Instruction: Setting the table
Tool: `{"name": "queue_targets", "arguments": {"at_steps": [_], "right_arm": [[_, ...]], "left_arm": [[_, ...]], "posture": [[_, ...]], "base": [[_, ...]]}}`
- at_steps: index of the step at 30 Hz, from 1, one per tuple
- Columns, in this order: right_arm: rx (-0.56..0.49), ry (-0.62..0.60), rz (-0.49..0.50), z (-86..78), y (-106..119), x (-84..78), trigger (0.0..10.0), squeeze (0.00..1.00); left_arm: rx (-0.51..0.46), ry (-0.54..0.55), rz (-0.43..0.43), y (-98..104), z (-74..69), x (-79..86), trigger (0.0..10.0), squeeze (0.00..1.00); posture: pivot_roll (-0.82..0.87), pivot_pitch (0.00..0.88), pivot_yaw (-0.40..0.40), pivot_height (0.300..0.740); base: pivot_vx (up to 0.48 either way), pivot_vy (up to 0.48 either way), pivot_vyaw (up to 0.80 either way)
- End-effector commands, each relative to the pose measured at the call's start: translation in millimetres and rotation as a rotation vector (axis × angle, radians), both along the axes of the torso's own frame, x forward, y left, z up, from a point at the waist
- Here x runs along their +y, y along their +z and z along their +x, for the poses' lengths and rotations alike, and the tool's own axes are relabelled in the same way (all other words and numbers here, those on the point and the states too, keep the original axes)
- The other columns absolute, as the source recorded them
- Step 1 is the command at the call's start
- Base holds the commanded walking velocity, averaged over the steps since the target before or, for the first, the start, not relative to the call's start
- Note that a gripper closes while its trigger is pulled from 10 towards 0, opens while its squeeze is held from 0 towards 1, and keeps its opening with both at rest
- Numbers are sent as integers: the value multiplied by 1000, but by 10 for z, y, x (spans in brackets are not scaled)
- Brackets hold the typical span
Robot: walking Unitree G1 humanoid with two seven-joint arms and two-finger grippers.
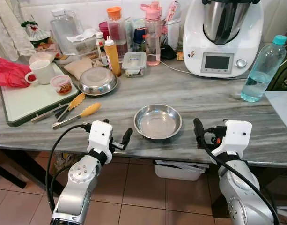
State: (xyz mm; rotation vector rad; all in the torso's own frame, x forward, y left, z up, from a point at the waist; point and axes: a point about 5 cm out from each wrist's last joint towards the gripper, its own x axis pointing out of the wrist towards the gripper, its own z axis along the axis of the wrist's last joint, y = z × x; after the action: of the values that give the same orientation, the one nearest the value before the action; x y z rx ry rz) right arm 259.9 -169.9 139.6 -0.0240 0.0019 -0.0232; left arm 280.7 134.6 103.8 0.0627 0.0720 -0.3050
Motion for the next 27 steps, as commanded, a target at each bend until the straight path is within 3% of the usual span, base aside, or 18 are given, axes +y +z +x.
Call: {"name": "queue_targets", "arguments": {"at_steps": [1,7,11,16,18,21,27], "right_arm": [[15,9,-51,-8,-7,31,10000,0],[-51,1,-87,-47,57,-7,10000,0],[-44,18,-79,-68,35,-61,10000,0],[-35,3,-117,-86,6,-93,10000,0],[-29,-2,-129,-88,-25,-103,10000,0],[-23,51,-32,-95,-37,-47,10000,0],[-19,26,-43,-8,-19,47,10000,0]], "left_arm": [[4,41,15,-23,18,81,10000,0],[-61,182,70,-10,32,249,10000,0],[-64,309,65,-20,17,483,10000,0],[-73,277,108,-74,-109,503,10000,0],[-18,326,72,-162,-192,543,10000,0],[-12,339,81,-182,-236,582,10000,0],[-27,310,125,-144,-265,629,10000,0]], "posture": [[-110,7,73,740],[-111,5,74,740],[-109,4,73,740],[-102,8,69,740],[-88,11,68,740],[-77,25,62,740],[-67,42,54,740]], "base": [[0,0,0],[0,0,0],[0,0,0],[0,0,0],[0,0,0],[0,0,0],[0,0,0]]}}
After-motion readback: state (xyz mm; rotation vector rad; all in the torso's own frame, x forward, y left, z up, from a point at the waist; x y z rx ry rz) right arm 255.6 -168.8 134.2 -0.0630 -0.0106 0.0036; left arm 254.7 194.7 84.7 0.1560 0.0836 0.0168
